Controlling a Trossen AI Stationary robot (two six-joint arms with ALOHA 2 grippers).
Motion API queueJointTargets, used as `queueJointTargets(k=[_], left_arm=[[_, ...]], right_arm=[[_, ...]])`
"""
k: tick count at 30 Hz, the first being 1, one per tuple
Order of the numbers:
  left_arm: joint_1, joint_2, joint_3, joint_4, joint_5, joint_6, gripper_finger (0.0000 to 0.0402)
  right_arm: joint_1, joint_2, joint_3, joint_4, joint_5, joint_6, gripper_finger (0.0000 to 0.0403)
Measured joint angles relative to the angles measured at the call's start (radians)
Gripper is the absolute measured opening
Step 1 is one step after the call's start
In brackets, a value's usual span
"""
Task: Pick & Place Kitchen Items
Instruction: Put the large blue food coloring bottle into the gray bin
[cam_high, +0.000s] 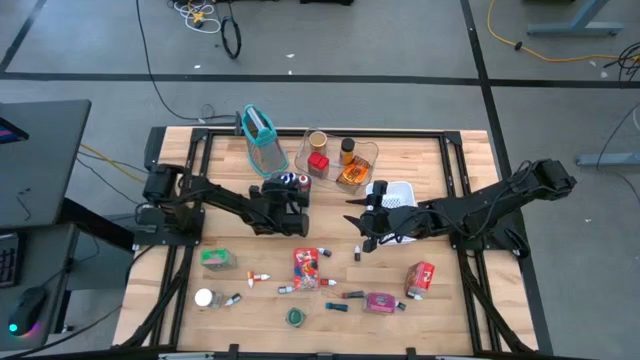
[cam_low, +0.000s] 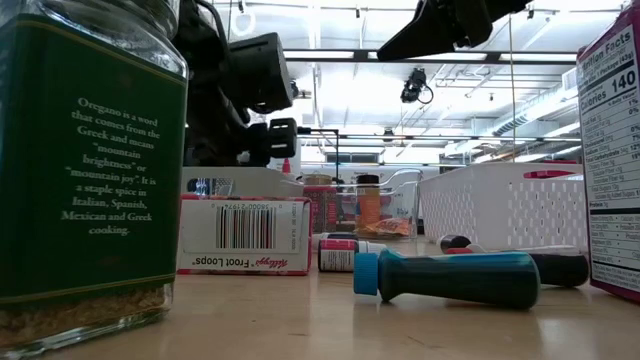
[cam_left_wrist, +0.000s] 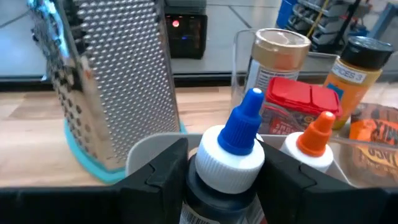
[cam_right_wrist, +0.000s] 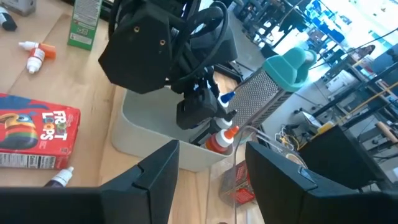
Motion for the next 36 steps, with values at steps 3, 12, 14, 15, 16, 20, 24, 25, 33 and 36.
queueJointTargets(k=[3, 12, 14, 15, 16, 20, 24, 25, 33, 36], left_arm=[[0.0, 0.011, 0.0, -0.001, -0.017, -0.012, 0.0186], [0.003, 0.01, -0.001, 0.002, -0.003, 0.064, 0.0214], [0.003, 0.01, -0.001, 0.001, -0.007, 0.082, 0.022], [0.001, 0.007, -0.001, -0.001, -0.01, 0.09, 0.0223], [0.0, 0.002, -0.002, -0.003, -0.008, 0.101, 0.0225], [-0.002, -0.043, -0.004, -0.01, 0.025, 0.161, 0.0228], [-0.002, -0.107, -0.004, -0.007, 0.059, 0.265, 0.0228], [-0.002, -0.122, -0.004, -0.006, 0.066, 0.296, 0.0227], [-0.004, -0.226, -0.004, -0.015, 0.296, 0.429, 0.0186], [-0.013, -0.242, -0.004, -0.024, 0.408, 0.456, 0.0148]], right_arm=[[0.0, 0.0, 0.0, 0.0, 0.0, 0.005, 0.0196], [0.0, 0.0, 0.0, 0.0, -0.002, 0.005, 0.0196], [0.0, 0.0, 0.0, 0.0, -0.002, 0.005, 0.0196], [0.0, 0.0, 0.0, 0.0, -0.002, 0.005, 0.0196], [0.0, 0.0, 0.0, 0.0, -0.002, 0.005, 0.0196], [0.0, 0.0, 0.0, 0.0, -0.002, 0.005, 0.0196], [0.0, 0.0, 0.0, 0.0, -0.002, 0.005, 0.0196], [0.0, 0.0, 0.0, 0.0, -0.003, 0.005, 0.0196], [0.0, 0.0, 0.0, 0.0, -0.003, 0.005, 0.0196], [0.0, 0.0, 0.0, 0.0, -0.003, 0.004, 0.0196]])
